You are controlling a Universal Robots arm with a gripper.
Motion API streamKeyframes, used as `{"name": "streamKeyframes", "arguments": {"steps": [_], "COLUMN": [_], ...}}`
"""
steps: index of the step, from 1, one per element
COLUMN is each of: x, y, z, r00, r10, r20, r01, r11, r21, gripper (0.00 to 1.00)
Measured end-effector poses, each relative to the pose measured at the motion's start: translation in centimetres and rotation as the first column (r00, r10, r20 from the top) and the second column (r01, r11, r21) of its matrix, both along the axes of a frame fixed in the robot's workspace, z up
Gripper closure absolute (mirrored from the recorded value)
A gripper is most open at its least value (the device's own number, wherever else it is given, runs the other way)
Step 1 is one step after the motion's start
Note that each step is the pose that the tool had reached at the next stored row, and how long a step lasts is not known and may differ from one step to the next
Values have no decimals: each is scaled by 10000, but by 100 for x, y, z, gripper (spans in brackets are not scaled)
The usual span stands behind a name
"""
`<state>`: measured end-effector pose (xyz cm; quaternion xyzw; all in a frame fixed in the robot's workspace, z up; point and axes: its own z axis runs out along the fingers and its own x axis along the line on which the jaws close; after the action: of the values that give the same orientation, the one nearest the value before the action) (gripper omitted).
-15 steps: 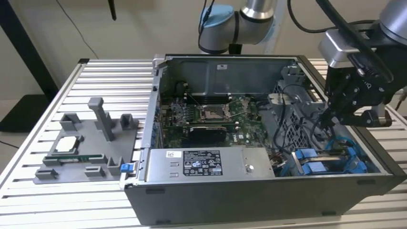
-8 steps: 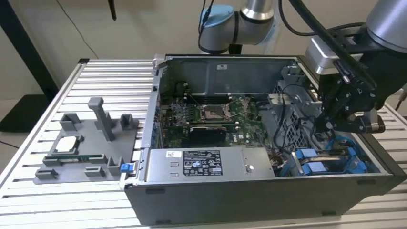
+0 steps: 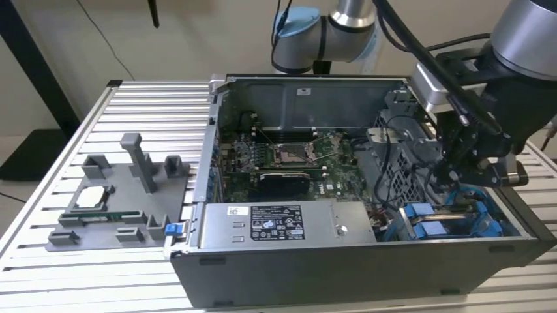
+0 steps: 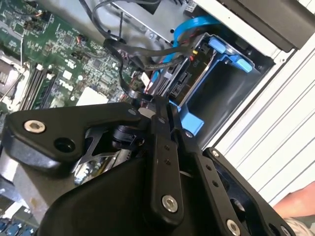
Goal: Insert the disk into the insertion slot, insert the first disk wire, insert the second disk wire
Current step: 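Insert the second disk wire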
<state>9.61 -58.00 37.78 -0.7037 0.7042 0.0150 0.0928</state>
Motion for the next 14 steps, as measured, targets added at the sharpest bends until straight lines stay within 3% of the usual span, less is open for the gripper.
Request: {"name": "streamKeyframes", "arguments": {"steps": [3,14], "x": [1,65], "y": [-6,-19], "z": [-44,-89], "r00": [10000,10000], "r10": [-33,-39], "r20": [46,49], "r01": [33,39], "r11": [10000,10000], "r21": [-23,-55], "gripper": [100,100]}}
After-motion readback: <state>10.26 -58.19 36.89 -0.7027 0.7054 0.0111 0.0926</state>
